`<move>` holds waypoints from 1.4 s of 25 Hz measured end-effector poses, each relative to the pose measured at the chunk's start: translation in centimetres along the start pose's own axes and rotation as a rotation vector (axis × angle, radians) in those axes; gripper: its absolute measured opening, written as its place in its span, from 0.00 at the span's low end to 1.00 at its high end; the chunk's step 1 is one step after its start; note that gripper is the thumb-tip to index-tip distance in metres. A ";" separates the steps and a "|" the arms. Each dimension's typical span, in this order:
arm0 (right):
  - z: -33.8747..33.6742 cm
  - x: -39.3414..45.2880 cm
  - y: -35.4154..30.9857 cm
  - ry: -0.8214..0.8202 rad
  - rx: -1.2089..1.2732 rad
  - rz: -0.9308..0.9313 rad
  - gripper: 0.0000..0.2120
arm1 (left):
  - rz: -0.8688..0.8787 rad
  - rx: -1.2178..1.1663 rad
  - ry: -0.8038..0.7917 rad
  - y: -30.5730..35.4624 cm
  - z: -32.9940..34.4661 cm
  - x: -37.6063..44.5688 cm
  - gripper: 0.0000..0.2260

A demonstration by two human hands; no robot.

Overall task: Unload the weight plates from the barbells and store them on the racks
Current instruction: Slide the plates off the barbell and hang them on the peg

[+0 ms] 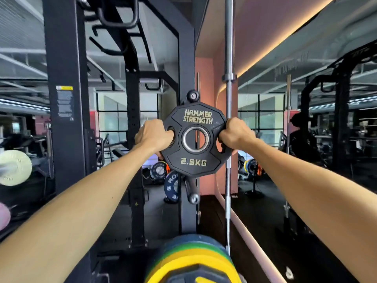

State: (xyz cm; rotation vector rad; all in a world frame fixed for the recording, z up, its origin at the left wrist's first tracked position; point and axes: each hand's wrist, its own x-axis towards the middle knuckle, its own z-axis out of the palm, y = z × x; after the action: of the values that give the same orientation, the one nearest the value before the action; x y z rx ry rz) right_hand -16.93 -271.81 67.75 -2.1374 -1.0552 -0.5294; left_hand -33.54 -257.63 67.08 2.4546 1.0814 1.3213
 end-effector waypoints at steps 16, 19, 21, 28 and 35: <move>-5.3 12.9 -2.1 0.083 0.154 -0.150 0.17 | 0.051 0.044 0.159 6.4 -4.5 10.4 0.11; -4.3 15.0 -2.2 0.102 0.159 -0.145 0.17 | 0.072 0.059 0.162 5.9 -3.4 12.7 0.12; -3.2 16.3 -2.2 0.096 0.166 -0.148 0.17 | 0.064 0.045 0.151 5.2 -2.3 14.3 0.11; 2.8 22.6 -0.9 0.045 0.183 -0.116 0.13 | 0.093 0.142 0.249 2.1 4.7 20.6 0.13; 8.6 29.7 0.5 0.049 0.186 -0.107 0.12 | 0.096 0.117 0.282 -0.3 11.3 27.4 0.11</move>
State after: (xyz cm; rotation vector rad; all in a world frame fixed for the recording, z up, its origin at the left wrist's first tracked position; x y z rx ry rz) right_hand 1.44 -250.05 79.87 -1.9056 -1.1500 -0.5103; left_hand -15.27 -237.17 78.45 2.4834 1.1412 1.7227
